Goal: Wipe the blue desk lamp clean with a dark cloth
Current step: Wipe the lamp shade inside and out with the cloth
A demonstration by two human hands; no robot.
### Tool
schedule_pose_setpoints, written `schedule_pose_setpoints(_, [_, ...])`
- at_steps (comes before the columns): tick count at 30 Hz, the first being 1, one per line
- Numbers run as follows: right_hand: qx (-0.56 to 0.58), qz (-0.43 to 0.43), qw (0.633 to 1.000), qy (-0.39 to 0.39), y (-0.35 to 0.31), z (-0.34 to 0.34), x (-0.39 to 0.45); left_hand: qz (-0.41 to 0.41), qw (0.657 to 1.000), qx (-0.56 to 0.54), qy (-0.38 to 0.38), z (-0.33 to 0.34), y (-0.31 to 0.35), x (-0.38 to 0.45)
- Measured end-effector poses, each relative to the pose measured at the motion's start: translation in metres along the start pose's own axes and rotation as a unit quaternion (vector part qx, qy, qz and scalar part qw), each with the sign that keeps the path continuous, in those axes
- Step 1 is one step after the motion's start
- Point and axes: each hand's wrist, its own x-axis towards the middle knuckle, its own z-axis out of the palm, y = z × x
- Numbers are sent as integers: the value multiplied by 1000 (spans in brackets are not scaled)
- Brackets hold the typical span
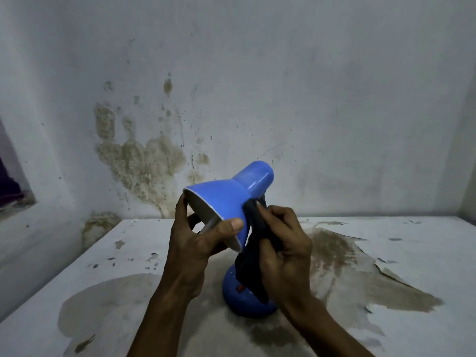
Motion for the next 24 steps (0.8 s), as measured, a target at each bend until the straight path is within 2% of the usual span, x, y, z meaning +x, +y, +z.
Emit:
schedule_pose_setpoints(4, [-28, -81, 996, -16, -12, -3, -22, -7, 1000, -4, 5, 0, 1, 1])
schedule_pose_setpoints(10, [-38, -46, 998, 4, -1, 0, -24, -12, 1000, -11, 21, 4, -1, 1])
schedule_pose_setpoints(15, [-88, -148, 984, -32, -3, -8, -41, -3, 1000, -11, 24, 6, 1, 0])
schedule_pose_setpoints(17, [-74, -125, 989, -17, 6, -10, -43, -5, 1000, -10, 22, 7, 1, 0])
schedule_pose_setpoints(21, [30, 49, 998, 24, 15, -5, -40, 3, 1000, 18, 20, 9, -2, -2])
schedule_pose_setpoints(24, [78, 72, 993, 51, 3, -2, -27, 3, 1000, 18, 23, 8, -3, 0])
